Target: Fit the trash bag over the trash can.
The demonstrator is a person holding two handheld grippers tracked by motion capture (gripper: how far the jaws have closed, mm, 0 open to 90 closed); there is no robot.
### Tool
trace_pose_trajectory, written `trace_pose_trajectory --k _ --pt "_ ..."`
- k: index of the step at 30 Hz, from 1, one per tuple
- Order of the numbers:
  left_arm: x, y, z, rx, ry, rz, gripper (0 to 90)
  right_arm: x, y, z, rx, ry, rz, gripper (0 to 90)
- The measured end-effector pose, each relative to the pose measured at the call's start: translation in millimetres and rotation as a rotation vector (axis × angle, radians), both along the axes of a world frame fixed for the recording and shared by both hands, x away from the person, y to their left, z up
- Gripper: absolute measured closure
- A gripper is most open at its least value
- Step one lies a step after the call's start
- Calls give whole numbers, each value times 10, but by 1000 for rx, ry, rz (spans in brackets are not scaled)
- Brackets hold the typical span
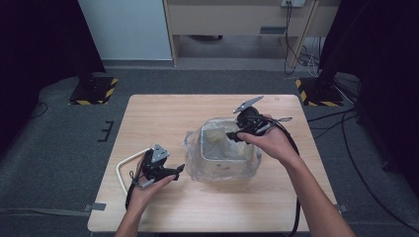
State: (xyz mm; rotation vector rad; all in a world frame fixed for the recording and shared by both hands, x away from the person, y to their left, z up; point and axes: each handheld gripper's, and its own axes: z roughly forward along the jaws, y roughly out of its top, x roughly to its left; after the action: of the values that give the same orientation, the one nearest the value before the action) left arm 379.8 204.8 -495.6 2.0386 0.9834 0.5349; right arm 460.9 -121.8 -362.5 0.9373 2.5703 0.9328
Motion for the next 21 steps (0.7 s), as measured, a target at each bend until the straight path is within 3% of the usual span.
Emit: trace_pose_trajectory --k 3,9,12,15,21 --pt "-6 49 10 -9 0 -4 88 -3 -118 44 12 -31 -17 442" --pt "-12 211 41 -26 -7 -21 82 -4 -355 57 33 -50 -58 536" --pt "15 340 66 -9 4 3 83 -6 -497 41 43 -53 -81 532" --pt "30 470 99 21 10 22 85 0 -661 13 69 -47 -107 488" --pt "78 847 127 33 43 71 104 10 -973 -103 108 -35 -181 324"
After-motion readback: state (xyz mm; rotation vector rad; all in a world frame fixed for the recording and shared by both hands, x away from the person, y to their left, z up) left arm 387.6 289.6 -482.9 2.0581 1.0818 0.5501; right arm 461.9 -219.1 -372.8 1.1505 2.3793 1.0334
